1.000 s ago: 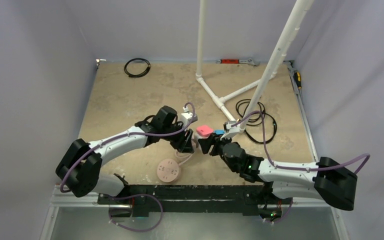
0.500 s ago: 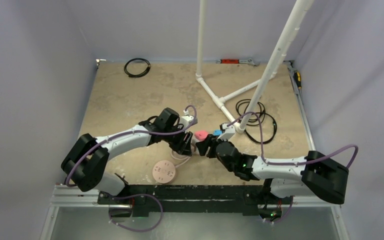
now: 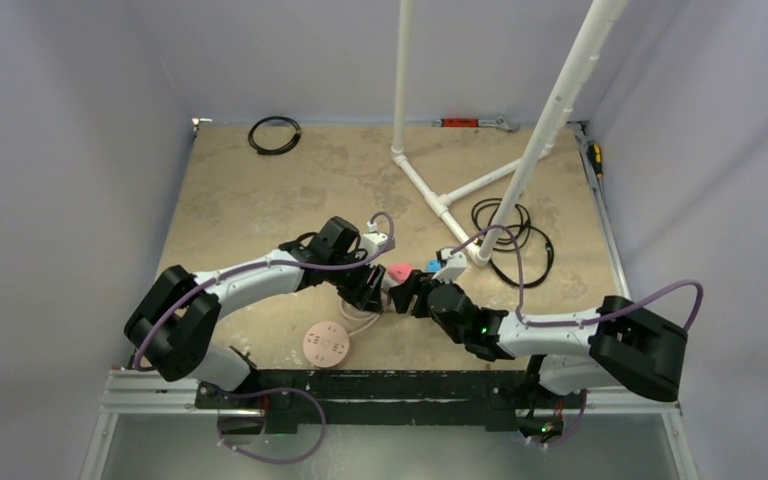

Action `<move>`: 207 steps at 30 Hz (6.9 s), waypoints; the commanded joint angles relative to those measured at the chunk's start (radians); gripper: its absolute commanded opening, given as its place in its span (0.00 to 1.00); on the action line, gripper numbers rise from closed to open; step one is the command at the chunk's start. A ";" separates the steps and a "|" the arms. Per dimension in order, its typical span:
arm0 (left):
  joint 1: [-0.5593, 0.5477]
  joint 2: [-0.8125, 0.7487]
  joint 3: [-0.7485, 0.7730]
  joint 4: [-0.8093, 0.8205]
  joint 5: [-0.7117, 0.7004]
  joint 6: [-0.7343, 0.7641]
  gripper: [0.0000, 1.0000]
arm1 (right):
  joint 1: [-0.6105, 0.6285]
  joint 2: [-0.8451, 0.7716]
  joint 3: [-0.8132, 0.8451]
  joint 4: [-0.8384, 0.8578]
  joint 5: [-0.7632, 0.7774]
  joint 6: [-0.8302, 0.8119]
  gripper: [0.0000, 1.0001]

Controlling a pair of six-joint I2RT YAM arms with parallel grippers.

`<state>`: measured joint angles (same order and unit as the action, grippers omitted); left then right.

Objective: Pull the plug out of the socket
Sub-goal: Remove the plug from the socket, then place the plug at the center of the board.

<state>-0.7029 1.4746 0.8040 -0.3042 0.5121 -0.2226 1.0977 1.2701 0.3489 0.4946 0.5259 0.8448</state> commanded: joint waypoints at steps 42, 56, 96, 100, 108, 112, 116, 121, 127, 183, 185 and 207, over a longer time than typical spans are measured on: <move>0.014 -0.130 0.040 0.075 0.134 0.042 0.00 | -0.074 -0.175 -0.146 0.358 -0.263 -0.076 0.00; -0.002 -0.096 0.038 0.057 -0.029 0.035 0.00 | -0.074 -0.119 -0.034 0.175 -0.114 -0.056 0.00; -0.001 -0.120 0.047 0.082 0.205 0.041 0.00 | -0.192 -0.187 -0.107 0.338 -0.415 -0.171 0.00; 0.001 -0.119 0.049 0.067 0.146 0.052 0.00 | -0.191 -0.203 -0.106 0.319 -0.392 -0.167 0.00; -0.023 -0.152 0.036 0.054 -0.066 0.054 0.00 | -0.191 -0.197 -0.048 0.167 -0.304 -0.134 0.00; -0.037 -0.169 0.034 0.053 -0.140 0.051 0.00 | -0.191 -0.195 0.004 0.039 -0.202 -0.141 0.00; -0.050 -0.175 0.032 0.052 -0.185 0.044 0.00 | -0.192 -0.178 0.053 -0.045 -0.130 -0.126 0.00; -0.073 -0.168 0.036 0.044 -0.225 0.042 0.00 | -0.188 -0.127 0.127 -0.132 -0.066 -0.116 0.00; -0.097 -0.163 0.043 0.023 -0.280 0.055 0.00 | -0.173 -0.073 0.198 -0.213 0.011 -0.097 0.00; -0.426 -0.240 -0.249 0.591 -0.766 -0.389 0.00 | -0.351 -0.018 0.370 -0.043 -0.247 -0.225 0.00; -0.448 -0.196 -0.255 0.626 -0.799 -0.398 0.00 | -0.352 -0.023 0.371 -0.044 -0.248 -0.226 0.00; -0.458 0.194 -0.148 0.872 -0.908 -0.326 0.03 | -0.353 -0.125 0.290 -0.062 -0.206 -0.193 0.00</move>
<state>-1.1587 1.6653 0.6144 0.4850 -0.3664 -0.5793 0.7513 1.1969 0.6331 0.3496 0.2878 0.6277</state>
